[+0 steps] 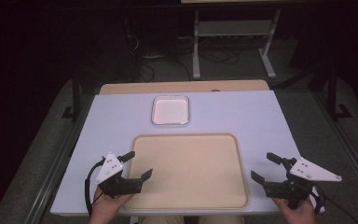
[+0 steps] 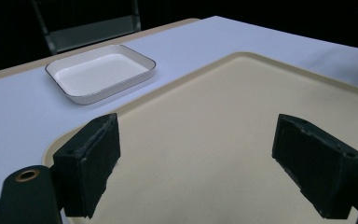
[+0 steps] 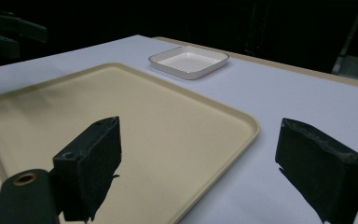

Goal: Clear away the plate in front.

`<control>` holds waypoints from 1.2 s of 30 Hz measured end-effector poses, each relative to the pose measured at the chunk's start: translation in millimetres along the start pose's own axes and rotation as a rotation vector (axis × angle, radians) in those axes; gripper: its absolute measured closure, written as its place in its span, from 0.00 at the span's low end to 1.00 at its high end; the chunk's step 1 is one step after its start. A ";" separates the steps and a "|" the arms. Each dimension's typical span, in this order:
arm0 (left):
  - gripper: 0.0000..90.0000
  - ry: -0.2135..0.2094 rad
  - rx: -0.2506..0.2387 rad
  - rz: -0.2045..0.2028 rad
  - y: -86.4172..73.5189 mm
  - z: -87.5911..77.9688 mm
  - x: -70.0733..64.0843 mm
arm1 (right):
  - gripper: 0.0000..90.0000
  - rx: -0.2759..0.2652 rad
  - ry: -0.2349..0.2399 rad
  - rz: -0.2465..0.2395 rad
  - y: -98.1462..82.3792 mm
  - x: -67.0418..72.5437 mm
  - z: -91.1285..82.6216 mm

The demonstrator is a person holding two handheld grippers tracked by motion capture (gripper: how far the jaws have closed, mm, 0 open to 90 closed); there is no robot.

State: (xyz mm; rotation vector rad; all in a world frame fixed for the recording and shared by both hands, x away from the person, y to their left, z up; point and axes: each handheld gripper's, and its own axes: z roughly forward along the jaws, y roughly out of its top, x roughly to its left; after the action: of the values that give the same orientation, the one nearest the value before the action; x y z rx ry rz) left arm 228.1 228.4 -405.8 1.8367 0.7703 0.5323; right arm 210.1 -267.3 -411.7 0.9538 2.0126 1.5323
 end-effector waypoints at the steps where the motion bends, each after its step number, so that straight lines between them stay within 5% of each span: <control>1: 0.16 0.002 0.004 -0.002 -0.1 0.8 -0.1 | 0.15 0.000 0.003 0.003 -0.1 -0.3 -0.1; 21: 0.16 -0.007 0.030 -0.013 4.8 5.8 1.0 | 0.15 0.004 0.012 0.008 -0.3 1.2 -1.0; 30: 0.17 -0.022 0.059 -0.028 20.0 19.3 8.3 | 0.15 -0.014 0.007 0.036 -0.4 -2.3 -3.1; 36: 0.22 0.012 0.078 -0.033 35.1 33.6 17.7 | 0.15 -0.015 0.006 0.040 0.7 -2.5 -2.8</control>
State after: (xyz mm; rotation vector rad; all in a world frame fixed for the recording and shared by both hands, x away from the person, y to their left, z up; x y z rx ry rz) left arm 272.0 210.2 -385.6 1.8903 0.8384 0.4994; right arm 210.0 -270.8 -410.4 0.9909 1.9948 1.5702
